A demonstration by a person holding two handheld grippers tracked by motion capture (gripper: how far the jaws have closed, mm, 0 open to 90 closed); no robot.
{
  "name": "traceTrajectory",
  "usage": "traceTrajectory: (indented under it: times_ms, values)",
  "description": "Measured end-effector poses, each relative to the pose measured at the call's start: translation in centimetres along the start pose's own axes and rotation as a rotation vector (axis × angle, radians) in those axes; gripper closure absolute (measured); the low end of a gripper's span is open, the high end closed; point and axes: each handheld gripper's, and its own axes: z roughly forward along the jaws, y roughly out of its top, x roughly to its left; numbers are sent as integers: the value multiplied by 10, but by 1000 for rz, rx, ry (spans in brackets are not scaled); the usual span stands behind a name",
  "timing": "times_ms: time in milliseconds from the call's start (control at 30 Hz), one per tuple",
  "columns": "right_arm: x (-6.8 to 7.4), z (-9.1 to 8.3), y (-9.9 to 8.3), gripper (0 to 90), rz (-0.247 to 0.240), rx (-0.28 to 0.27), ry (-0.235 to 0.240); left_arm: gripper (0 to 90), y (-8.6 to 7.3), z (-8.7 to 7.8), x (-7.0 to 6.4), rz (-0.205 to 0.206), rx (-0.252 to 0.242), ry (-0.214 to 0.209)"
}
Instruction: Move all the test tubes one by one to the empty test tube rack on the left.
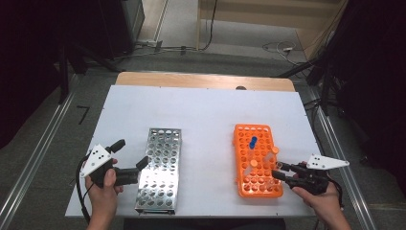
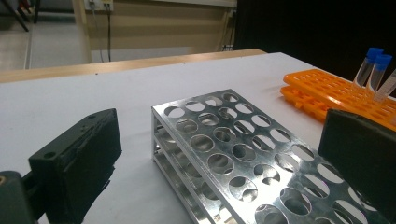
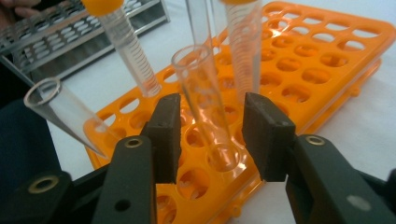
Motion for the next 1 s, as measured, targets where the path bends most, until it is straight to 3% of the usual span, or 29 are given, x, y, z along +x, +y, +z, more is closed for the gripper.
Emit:
traceTrajectory:
  times_ms: [200, 600, 1000]
  values:
    - [-1, 4, -5, 644, -30, 44, -18, 0, 0, 0, 0, -3, -3, -1]
    - [-1, 5, -8, 728, -89, 33, -42, 0, 0, 1, -1, 2, 4, -2]
    - [-4, 5, -8, 741, -53, 17, -27, 0, 0, 1, -3, 3, 2, -8]
